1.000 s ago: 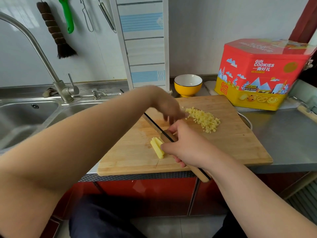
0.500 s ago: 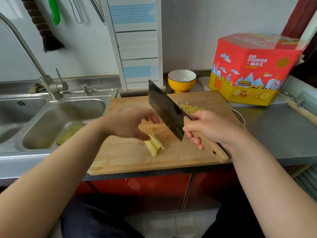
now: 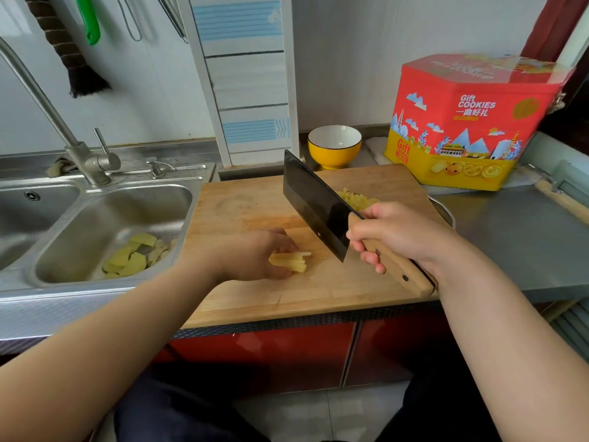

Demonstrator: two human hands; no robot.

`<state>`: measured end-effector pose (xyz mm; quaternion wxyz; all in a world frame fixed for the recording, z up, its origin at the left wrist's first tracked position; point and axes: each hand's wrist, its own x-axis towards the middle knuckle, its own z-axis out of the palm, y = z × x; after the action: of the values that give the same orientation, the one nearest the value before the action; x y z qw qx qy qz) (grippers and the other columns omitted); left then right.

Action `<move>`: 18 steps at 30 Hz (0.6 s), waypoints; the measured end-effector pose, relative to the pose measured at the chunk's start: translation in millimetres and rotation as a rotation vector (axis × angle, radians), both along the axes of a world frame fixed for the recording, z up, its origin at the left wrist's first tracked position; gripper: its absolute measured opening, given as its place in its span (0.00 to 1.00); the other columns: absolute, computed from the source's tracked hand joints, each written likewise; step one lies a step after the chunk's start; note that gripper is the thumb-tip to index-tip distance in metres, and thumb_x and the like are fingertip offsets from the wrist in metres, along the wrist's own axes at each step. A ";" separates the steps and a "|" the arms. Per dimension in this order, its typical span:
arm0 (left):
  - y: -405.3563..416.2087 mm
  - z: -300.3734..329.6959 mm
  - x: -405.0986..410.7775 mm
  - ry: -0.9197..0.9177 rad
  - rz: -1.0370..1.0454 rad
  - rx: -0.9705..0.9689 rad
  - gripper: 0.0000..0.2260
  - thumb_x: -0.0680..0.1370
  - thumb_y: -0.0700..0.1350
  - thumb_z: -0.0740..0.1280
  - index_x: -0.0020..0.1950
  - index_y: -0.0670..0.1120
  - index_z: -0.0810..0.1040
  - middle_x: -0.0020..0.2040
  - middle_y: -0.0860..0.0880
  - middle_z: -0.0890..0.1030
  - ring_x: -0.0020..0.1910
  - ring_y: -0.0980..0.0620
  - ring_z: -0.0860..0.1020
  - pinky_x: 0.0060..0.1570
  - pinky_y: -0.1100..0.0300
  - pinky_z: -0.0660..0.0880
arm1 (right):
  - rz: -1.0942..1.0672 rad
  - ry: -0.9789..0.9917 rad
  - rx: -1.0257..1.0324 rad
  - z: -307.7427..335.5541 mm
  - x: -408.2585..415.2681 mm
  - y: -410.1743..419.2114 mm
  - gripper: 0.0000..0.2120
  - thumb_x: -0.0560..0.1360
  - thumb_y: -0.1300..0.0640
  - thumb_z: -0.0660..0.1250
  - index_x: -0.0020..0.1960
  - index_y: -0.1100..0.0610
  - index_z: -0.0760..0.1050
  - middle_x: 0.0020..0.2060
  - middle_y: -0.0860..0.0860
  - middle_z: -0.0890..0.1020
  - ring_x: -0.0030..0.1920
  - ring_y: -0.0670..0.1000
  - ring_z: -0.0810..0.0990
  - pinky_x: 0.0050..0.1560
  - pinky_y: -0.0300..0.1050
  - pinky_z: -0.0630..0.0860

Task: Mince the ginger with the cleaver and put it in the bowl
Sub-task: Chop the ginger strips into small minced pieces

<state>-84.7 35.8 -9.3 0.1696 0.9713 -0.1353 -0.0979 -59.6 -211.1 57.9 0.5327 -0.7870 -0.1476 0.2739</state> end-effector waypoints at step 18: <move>-30.2 -29.8 -19.3 -0.366 0.500 -0.084 0.23 0.75 0.52 0.69 0.69 0.51 0.70 0.60 0.52 0.77 0.56 0.52 0.75 0.54 0.58 0.74 | 0.154 -0.009 -0.169 0.6 12.1 16.5 0.06 0.78 0.61 0.64 0.42 0.61 0.73 0.31 0.53 0.76 0.27 0.49 0.75 0.28 0.43 0.75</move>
<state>-104.0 5.6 -39.0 0.2012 0.9680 0.0755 0.1292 -47.5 -194.6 58.5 0.4411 -0.8167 -0.1867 0.3219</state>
